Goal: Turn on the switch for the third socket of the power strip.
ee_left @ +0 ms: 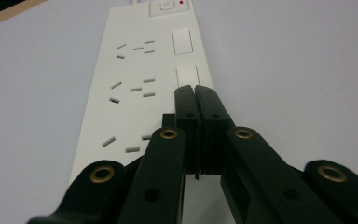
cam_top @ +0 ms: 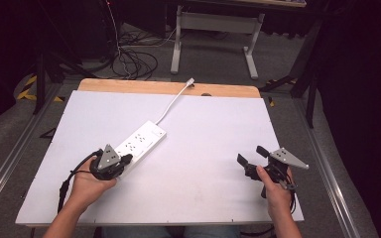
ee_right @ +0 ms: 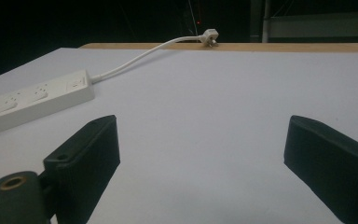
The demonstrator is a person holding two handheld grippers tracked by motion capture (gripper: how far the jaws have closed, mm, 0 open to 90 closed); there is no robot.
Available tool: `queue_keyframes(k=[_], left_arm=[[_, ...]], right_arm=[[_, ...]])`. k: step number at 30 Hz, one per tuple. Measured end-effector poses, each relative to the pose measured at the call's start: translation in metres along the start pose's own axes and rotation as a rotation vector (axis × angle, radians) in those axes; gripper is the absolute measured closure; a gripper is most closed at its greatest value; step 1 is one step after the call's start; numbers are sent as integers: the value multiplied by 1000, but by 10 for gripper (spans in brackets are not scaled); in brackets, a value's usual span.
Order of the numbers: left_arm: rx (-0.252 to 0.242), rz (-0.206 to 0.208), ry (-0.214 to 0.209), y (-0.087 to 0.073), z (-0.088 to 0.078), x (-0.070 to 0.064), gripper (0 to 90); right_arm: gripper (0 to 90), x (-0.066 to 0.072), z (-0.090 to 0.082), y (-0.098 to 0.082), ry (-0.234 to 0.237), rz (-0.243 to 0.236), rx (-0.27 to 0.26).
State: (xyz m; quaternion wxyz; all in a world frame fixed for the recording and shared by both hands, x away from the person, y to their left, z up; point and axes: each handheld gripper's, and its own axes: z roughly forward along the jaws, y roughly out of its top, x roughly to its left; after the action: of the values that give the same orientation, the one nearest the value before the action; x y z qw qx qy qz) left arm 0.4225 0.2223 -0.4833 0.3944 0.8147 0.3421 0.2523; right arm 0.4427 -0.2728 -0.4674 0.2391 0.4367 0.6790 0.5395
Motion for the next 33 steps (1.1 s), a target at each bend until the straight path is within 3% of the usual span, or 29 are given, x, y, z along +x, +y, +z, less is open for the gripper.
queue_keyframes(k=[23, 33], left_arm=[[13, -10, 15, 2, 4, -3, 898], [9, -10, 3, 2, 7, -6, 899]], right_arm=[[110, 0, -2, 0, 0, 2, -6], [110, 0, -3, 0, -1, 6, -9]])
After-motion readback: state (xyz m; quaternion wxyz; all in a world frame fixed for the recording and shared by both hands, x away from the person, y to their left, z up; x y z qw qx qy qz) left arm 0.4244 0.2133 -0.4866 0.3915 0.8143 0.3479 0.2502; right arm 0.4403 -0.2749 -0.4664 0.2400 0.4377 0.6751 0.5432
